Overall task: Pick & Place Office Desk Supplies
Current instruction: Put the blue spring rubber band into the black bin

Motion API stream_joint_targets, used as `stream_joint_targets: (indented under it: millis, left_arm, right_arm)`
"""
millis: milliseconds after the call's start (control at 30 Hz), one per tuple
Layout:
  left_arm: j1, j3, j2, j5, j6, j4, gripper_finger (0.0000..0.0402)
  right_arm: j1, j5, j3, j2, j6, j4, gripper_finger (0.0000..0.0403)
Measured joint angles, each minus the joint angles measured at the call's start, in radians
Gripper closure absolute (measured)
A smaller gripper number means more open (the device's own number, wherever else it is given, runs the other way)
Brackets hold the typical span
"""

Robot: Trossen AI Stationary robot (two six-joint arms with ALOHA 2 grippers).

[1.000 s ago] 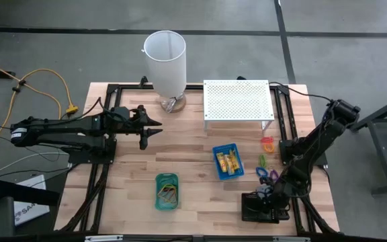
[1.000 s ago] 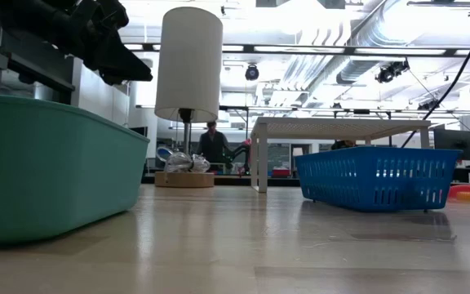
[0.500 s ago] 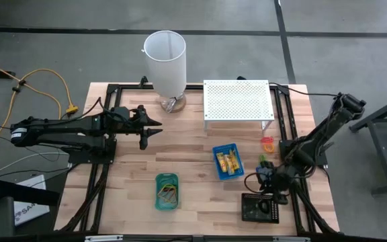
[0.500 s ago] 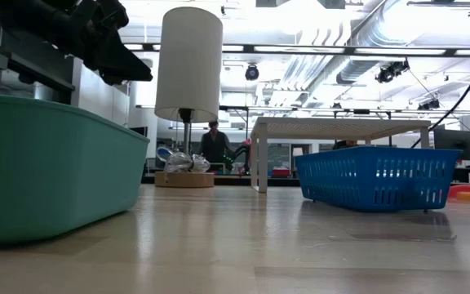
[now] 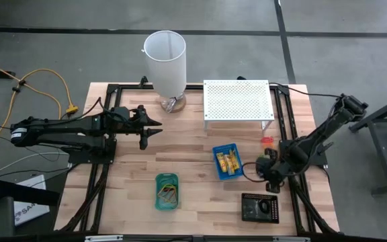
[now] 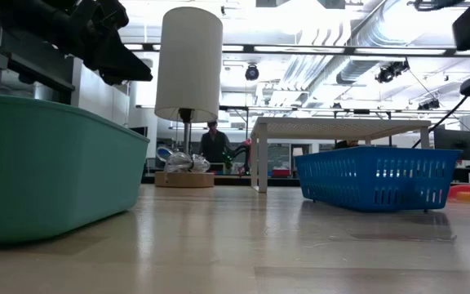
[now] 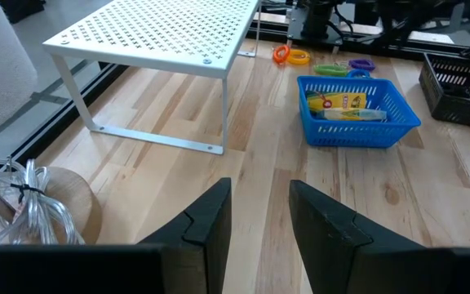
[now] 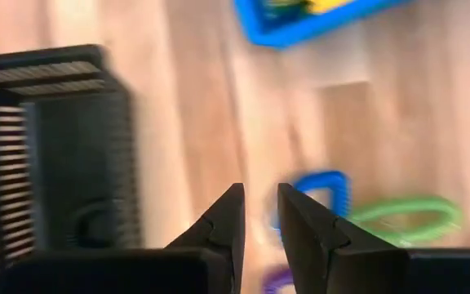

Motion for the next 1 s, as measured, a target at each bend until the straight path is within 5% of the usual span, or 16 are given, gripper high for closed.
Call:
stream_joint_targets:
  millis: [567, 1000]
  left_arm:
    - [0.0, 0.0, 0.0, 0.0, 0.0, 0.0, 0.0282]
    - [0.0, 0.0, 0.0, 0.0, 0.0, 0.0, 0.0282]
  right_arm:
    - [-0.039, 0.127, 0.0, 0.1, -0.126, -0.083, 0.0339]
    - [-0.054, 0.118, 0.0, 0.136, -0.159, -0.081, 0.0339]
